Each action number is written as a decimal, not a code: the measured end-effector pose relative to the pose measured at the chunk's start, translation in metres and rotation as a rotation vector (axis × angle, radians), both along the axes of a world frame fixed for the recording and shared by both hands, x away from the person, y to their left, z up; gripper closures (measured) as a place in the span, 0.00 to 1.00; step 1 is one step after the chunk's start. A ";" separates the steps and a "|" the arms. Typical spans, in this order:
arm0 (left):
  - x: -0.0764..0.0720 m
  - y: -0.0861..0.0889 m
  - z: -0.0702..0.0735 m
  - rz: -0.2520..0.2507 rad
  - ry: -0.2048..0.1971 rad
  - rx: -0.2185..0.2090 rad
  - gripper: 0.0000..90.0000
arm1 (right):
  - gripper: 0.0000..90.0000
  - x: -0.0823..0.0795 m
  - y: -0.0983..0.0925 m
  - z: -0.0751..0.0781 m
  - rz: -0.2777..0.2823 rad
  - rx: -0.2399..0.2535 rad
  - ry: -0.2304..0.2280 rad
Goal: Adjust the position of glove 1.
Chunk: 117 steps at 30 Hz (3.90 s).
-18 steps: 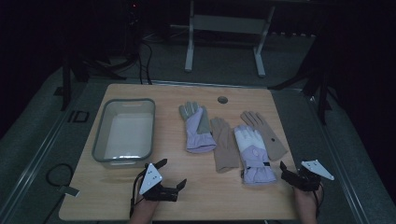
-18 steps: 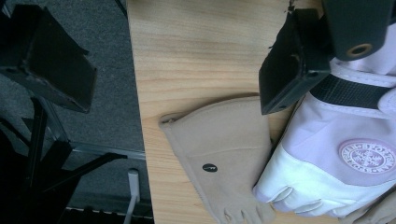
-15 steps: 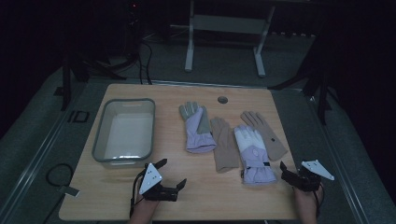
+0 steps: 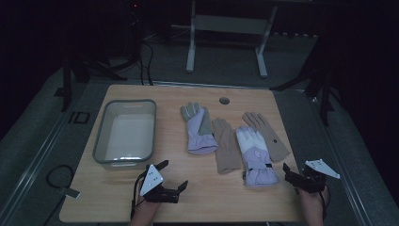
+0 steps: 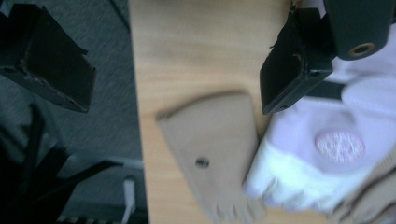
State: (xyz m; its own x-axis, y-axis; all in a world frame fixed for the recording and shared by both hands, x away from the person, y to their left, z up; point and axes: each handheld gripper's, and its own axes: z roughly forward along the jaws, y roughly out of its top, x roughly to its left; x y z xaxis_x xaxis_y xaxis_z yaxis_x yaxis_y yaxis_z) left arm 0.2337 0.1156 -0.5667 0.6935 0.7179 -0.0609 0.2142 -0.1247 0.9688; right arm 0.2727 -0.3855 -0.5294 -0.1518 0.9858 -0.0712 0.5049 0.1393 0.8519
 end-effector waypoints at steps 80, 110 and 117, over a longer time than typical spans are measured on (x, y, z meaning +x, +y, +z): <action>-0.001 0.001 0.000 -0.027 -0.007 -0.012 0.00 | 0.43 0.149 0.225 0.086 0.557 -0.047 0.183; -0.001 0.000 0.000 -0.016 0.000 -0.016 0.00 | 0.59 0.208 0.278 -0.005 0.587 -0.109 0.429; -0.001 0.000 0.000 -0.003 -0.001 -0.018 0.00 | 0.76 0.203 0.282 -0.007 0.563 -0.119 0.411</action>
State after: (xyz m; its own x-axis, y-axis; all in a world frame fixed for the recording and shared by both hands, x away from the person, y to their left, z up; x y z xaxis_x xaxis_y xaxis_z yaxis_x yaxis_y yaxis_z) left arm 0.2325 0.1155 -0.5670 0.6960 0.7143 -0.0727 0.2127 -0.1084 0.9711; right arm 0.4759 -0.1031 -0.5362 -0.6738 0.7389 -0.0010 0.6066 0.5539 0.5703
